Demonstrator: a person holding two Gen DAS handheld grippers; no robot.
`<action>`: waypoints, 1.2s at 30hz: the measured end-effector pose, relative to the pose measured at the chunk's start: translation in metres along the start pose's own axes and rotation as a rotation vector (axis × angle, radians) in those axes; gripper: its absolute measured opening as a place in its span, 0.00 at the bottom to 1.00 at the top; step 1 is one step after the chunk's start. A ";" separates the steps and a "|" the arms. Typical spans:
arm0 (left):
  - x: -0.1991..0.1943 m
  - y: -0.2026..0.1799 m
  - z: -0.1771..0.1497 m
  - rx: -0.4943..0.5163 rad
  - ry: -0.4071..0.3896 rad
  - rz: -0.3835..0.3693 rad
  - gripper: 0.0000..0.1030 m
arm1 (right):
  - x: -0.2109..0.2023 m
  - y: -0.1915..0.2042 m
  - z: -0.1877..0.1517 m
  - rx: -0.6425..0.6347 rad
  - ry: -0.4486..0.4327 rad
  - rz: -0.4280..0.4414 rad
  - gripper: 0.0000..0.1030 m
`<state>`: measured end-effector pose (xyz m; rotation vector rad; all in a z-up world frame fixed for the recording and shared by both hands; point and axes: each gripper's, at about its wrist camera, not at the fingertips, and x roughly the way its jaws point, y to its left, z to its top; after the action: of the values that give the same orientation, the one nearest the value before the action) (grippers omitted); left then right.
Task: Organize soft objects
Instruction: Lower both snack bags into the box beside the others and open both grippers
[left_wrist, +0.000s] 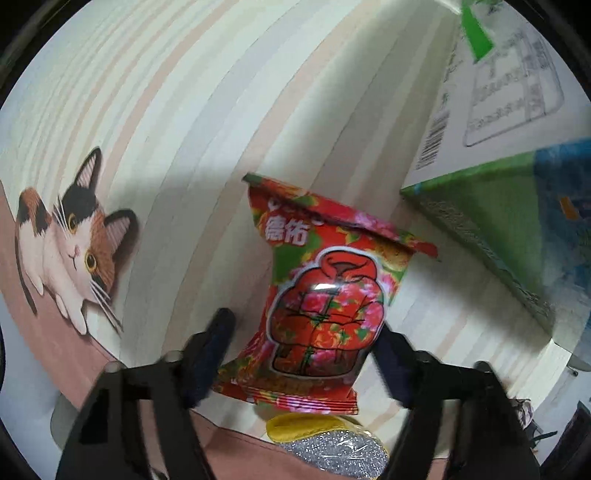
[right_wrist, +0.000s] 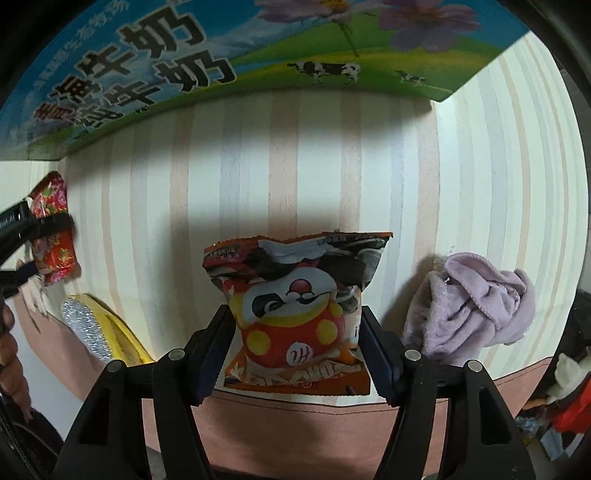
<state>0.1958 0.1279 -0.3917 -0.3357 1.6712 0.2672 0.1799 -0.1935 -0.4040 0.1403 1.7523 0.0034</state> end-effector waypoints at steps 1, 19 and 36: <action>-0.003 -0.002 0.000 0.010 -0.018 0.013 0.47 | 0.002 0.005 -0.002 -0.010 -0.006 -0.012 0.48; -0.159 -0.096 -0.070 0.271 -0.200 -0.221 0.41 | -0.167 0.043 -0.050 -0.133 -0.315 0.138 0.45; -0.110 -0.221 0.083 0.386 0.037 -0.138 0.41 | -0.158 0.057 0.116 -0.061 -0.239 0.154 0.45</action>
<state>0.3668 -0.0398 -0.2885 -0.1639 1.6850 -0.1653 0.3274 -0.1605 -0.2666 0.2211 1.4980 0.1467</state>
